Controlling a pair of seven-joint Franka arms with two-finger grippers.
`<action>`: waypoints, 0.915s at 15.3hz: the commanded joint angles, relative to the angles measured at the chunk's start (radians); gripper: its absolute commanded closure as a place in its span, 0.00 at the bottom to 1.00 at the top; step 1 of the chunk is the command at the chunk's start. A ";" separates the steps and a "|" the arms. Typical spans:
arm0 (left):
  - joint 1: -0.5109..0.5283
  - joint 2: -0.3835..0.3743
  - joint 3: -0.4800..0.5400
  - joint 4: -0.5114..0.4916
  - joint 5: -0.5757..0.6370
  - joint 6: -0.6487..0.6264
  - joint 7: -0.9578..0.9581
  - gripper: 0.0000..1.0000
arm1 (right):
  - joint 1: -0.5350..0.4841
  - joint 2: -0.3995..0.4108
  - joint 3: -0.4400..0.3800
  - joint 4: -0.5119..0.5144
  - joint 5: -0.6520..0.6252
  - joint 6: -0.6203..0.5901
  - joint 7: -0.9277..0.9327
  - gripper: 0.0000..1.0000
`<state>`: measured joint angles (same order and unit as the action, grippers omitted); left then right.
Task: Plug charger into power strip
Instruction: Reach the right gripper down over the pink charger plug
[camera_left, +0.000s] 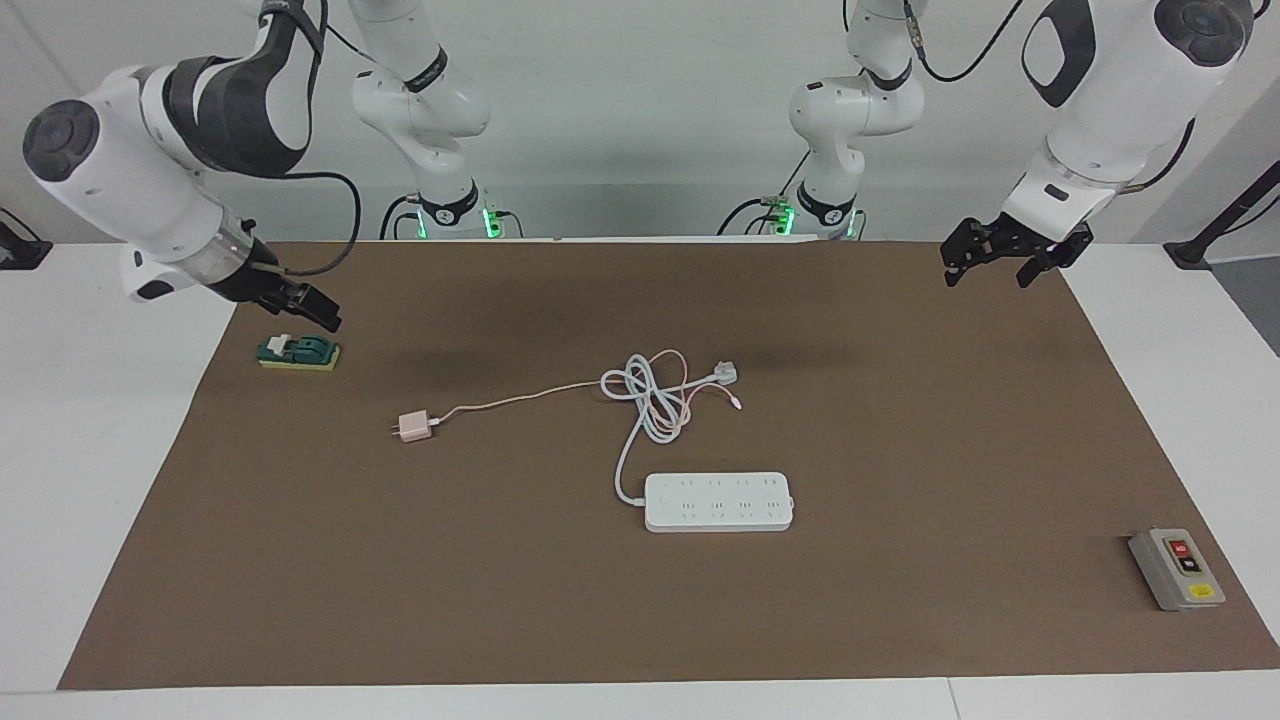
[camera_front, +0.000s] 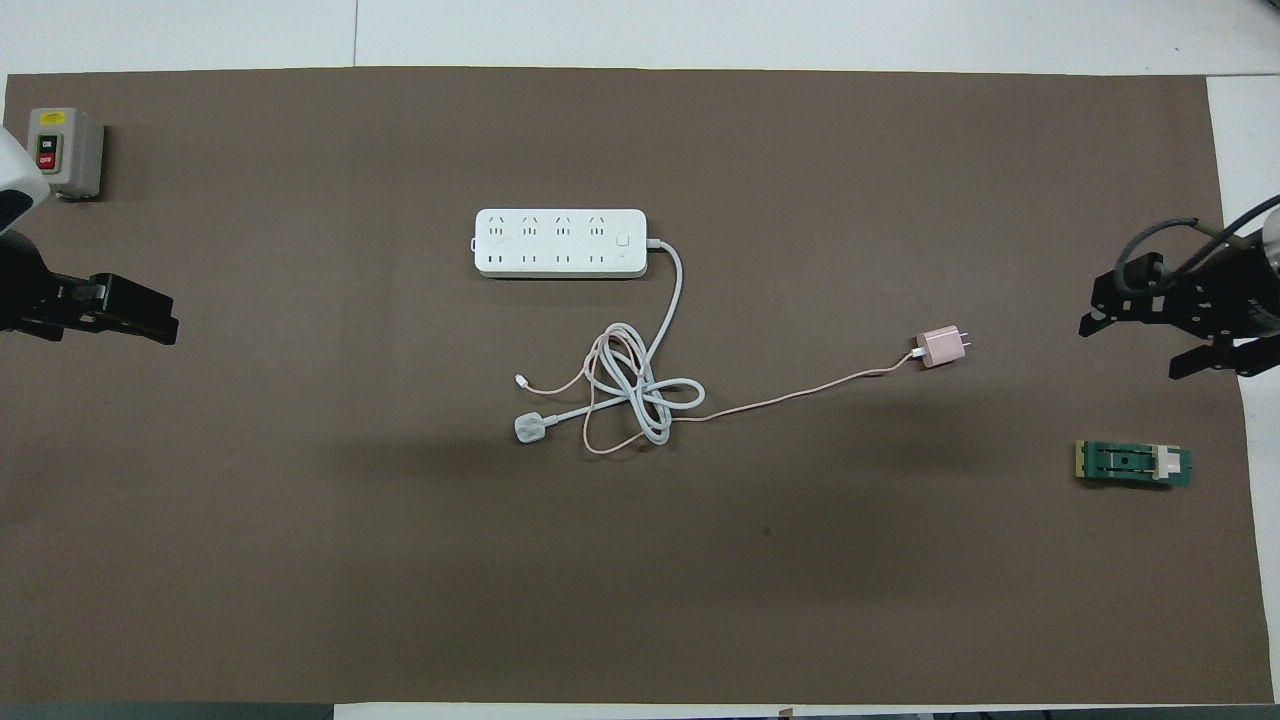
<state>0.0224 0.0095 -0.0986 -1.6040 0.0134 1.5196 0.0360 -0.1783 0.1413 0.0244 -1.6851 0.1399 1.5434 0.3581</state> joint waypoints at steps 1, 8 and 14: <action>0.022 -0.031 -0.003 -0.037 -0.004 0.014 0.007 0.00 | -0.012 0.072 0.009 -0.001 0.125 0.030 0.218 0.00; 0.022 -0.031 -0.003 -0.037 -0.004 0.017 0.007 0.00 | -0.055 0.257 -0.011 -0.047 0.406 0.136 0.401 0.00; 0.028 -0.034 -0.013 -0.017 0.000 0.025 0.008 0.00 | -0.064 0.343 -0.015 -0.064 0.546 0.233 0.479 0.00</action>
<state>0.0439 0.0023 -0.0981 -1.6033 0.0136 1.5234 0.0361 -0.2323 0.4787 0.0011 -1.7372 0.6456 1.7538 0.8057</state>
